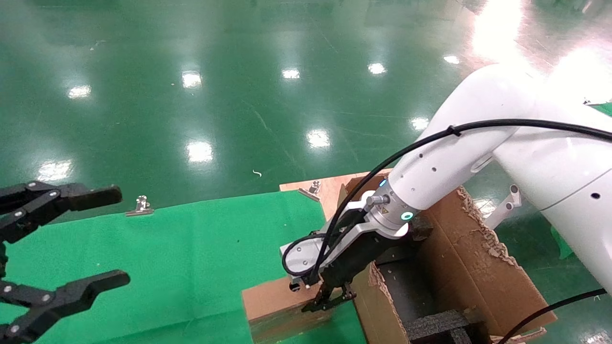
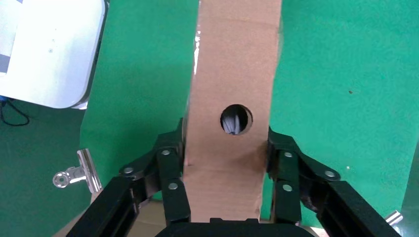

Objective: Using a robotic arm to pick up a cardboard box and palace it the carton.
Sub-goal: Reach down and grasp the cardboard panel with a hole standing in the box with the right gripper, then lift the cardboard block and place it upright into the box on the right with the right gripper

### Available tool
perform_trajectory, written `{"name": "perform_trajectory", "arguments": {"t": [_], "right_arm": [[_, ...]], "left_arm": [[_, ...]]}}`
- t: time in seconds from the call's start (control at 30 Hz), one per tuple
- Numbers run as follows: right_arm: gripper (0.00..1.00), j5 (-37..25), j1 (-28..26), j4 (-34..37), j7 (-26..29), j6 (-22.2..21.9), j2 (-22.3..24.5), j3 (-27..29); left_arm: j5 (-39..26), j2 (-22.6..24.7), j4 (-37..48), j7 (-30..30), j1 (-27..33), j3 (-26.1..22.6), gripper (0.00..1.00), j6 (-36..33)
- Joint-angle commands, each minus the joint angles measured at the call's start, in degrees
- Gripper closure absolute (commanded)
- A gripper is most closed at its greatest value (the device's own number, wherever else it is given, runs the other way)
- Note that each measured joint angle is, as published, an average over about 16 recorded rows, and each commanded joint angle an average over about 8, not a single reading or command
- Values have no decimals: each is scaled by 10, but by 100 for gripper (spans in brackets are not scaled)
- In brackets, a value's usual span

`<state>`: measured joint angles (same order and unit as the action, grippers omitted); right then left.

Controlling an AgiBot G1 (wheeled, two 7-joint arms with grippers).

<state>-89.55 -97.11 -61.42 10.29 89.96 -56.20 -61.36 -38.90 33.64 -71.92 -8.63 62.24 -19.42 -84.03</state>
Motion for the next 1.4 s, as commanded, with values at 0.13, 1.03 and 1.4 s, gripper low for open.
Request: {"name": "perform_trajectory", "arguments": {"t": [0.13,1.03,1.4], "right_arm": [[100,0,0,0,0,0,0,0],[100,44,-268,108,-32,9,43,-26],[100,21,-318,102,5,7,144,-85]], "left_arm": [[0,0,0,0,0,0,0,0],[0,0,0,0,0,0,0,0],[0,0,0,0,0,0,0,0]]}}
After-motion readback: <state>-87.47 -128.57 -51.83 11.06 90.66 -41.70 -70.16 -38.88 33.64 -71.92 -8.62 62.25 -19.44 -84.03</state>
